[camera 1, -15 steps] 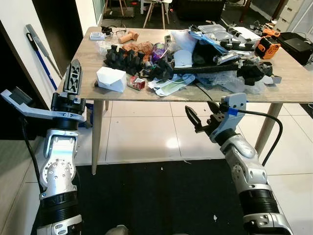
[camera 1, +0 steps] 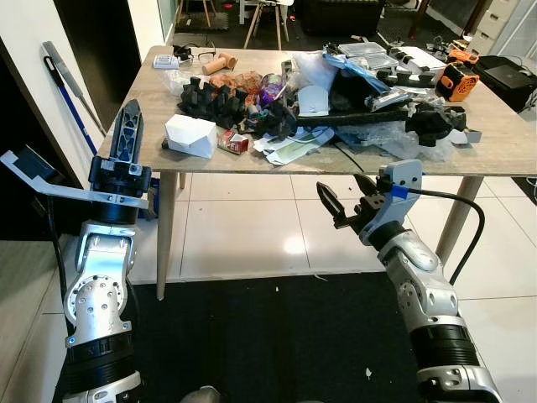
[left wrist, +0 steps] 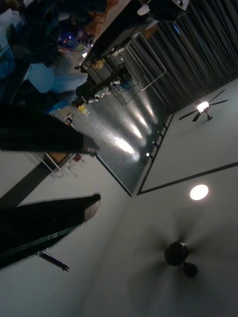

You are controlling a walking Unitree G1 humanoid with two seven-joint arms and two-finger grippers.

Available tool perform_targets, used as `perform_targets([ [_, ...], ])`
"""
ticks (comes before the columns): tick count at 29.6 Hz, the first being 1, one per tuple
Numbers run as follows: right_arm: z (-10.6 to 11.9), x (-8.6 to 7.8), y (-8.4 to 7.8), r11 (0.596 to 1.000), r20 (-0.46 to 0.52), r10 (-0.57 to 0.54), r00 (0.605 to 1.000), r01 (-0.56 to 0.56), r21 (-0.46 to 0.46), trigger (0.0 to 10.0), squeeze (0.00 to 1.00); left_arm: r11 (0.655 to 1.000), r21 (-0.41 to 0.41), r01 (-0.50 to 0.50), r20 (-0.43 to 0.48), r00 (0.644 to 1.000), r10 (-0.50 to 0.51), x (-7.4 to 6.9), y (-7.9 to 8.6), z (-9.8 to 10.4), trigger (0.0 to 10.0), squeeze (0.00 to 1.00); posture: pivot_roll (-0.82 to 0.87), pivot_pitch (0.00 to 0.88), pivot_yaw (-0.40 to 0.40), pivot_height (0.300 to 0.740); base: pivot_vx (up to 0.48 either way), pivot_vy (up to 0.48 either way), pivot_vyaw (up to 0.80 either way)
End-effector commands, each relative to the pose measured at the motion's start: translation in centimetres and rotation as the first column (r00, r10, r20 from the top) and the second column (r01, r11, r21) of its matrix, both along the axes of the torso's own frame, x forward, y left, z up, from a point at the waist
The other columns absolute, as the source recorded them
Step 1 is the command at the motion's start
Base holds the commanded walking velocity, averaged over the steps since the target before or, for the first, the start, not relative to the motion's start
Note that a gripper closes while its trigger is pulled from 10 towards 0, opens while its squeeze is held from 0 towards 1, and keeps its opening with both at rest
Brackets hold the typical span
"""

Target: Picking trash to rubbish bin

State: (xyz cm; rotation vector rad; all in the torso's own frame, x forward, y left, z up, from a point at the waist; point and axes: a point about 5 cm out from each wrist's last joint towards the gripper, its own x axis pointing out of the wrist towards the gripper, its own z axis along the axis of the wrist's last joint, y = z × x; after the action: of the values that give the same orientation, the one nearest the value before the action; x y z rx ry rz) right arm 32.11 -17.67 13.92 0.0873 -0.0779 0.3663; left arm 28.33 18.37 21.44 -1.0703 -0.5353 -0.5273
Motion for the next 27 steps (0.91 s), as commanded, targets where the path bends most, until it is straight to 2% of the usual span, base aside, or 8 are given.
perform_targets([
  [1,0.3,0.1,0.0,1.0,0.006,0.004,1.0,-0.004,0.005,10.0,0.0,0.999,0.048,-0.013,-0.051,0.999,0.016,0.3,-0.3,-0.6,10.0,0.0,-0.05,0.0,-0.015,0.74,0.0,0.0,0.0],
  [2,0.3,0.1,0.1,1.0,0.005,0.004,1.0,-0.004,0.004,10.0,0.0,0.996,0.082,-0.026,-0.08,0.996,0.033,0.6,-0.5,-0.9,10.0,0.0,-0.05,0.0,-0.015,0.74,0.0,0.0,0.0],
  [3,0.3,0.1,0.1,1.0,0.004,0.005,1.0,-0.005,0.004,10.0,0.0,0.995,0.096,-0.023,-0.092,0.995,0.032,0.7,-0.6,-1.1,10.0,1.0,-0.05,0.0,-0.015,0.74,0.0,0.0,0.0],
  [17,0.1,0.0,0.1,1.0,0.001,0.005,1.0,-0.005,0.004,10.0,0.0,0.968,0.249,-0.038,-0.124,0.99,0.071,0.9,-1.2,-2.3,10.0,1.0,-0.06,0.0,-0.009,0.74,0.0,0.0,0.0],
  [21,0.1,0.0,0.1,1.0,0.0,0.003,1.0,-0.003,0.005,10.0,0.0,0.86,0.496,-0.117,-0.156,0.963,0.221,1.5,-1.5,-3.6,10.0,1.0,-0.06,0.0,-0.01,0.74,0.0,0.0,0.0],
  [22,0.1,0.0,0.1,1.0,0.0,0.003,1.0,-0.003,0.004,10.0,0.0,0.78,0.61,-0.141,-0.147,0.947,0.286,1.7,-1.7,-4.2,10.0,0.45,-0.06,0.0,-0.01,0.74,0.0,0.0,0.0],
  [24,0.2,0.1,0.1,1.0,-0.001,0.003,1.0,-0.003,0.004,10.0,0.0,0.713,0.685,-0.149,-0.135,0.936,0.326,1.9,-1.8,-4.7,10.0,0.0,-0.06,0.0,-0.011,0.74,0.0,0.0,0.0],
  [27,0.2,0.1,0.1,1.0,-0.001,0.002,1.0,-0.002,0.004,10.0,0.0,0.68,0.716,-0.158,-0.132,0.926,0.354,1.9,-1.8,-5.0,10.0,0.0,-0.06,0.0,-0.011,0.74,0.0,0.0,0.0],
])
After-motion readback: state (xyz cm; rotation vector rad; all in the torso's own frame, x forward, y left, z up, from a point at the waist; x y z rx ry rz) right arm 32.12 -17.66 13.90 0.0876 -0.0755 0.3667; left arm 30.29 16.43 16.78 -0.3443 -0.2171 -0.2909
